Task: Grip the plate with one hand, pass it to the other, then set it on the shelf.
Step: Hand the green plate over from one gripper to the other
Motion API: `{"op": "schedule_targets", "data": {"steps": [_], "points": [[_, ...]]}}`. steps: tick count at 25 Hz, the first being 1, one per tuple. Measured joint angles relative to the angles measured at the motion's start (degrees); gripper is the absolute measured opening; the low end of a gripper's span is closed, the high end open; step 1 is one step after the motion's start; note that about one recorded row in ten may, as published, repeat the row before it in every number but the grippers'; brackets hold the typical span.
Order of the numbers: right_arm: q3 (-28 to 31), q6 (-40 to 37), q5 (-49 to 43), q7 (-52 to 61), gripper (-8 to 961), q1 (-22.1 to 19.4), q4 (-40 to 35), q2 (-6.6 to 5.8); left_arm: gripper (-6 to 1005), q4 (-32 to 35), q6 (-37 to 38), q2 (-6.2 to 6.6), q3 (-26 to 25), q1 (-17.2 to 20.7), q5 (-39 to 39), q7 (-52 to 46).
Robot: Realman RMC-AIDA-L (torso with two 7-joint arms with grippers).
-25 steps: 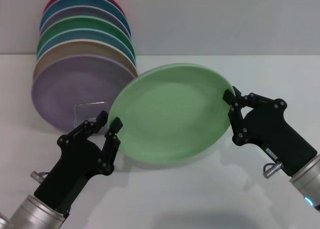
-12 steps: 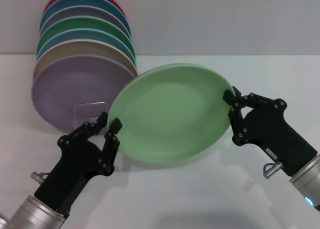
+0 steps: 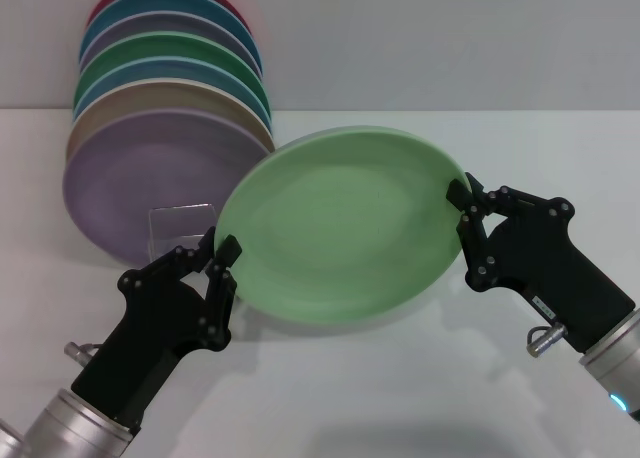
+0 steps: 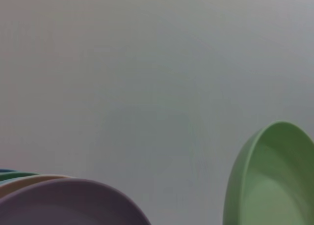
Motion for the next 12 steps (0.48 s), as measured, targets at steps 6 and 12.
{"op": "schedule_targets", "data": {"steps": [6, 12], "points": [[0.00, 0.02, 0.00, 0.00, 29, 0.00, -0.04, 0.00, 121, 0.05, -0.11, 0.00, 0.00, -0.10, -0.04, -0.10], [0.08, 0.01, 0.08, -0.01, 31, 0.13, -0.25, -0.02, 90, -1.30, -0.87, 0.01, 0.76, 0.31, -0.51, 4.95]]}}
